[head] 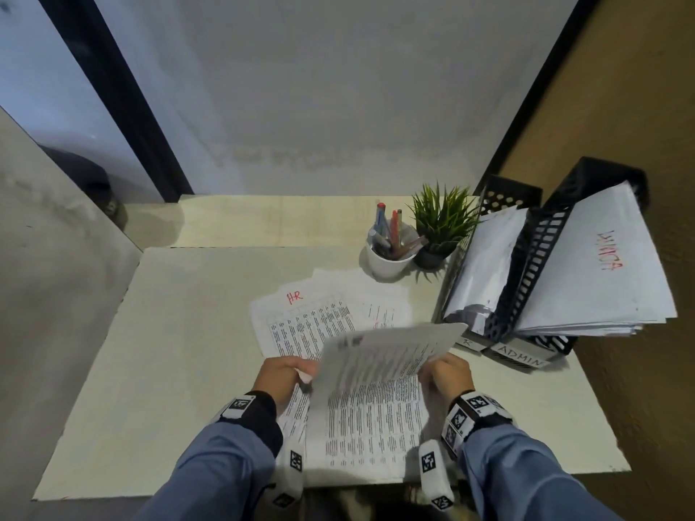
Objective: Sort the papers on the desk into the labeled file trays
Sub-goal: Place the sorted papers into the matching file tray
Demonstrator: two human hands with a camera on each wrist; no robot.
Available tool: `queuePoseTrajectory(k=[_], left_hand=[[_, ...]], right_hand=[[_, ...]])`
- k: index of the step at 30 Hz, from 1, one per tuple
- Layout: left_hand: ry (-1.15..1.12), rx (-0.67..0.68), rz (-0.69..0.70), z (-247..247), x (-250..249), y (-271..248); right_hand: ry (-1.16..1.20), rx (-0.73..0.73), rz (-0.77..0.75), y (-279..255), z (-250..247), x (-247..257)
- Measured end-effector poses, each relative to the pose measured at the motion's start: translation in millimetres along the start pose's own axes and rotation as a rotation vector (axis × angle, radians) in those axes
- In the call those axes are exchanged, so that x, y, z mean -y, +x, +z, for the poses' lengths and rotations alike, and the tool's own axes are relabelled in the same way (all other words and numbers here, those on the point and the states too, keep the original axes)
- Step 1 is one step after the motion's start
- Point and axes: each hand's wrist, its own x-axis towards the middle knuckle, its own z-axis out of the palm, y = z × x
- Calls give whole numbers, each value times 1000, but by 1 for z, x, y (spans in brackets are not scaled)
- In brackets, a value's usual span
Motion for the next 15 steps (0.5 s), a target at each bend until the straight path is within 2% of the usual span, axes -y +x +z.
queuePoseTrajectory(k=[3,5,7,8,11,12,13,15], left_hand=[[52,57,15,11,0,-8],[118,54,34,16,0,-12],[166,9,38,19,0,-13],[188,-53,39,17,1,-11],[344,-426,77,7,1,1],[340,-506,54,3,1,4],[295,-541,8,0,1,5],[196,-526,-78,-5,2,7]], right_hand=[[42,33,-32,7,5,-1],[35,58,-5,8,7,3],[66,30,-51,3,4,10],[75,34,-77,-1,5,10],[105,80,-109,-9,6,7],[129,89,-98,-5,6,1],[150,111,-87,-4,5,-1],[90,152,-93,-2,4,-8]])
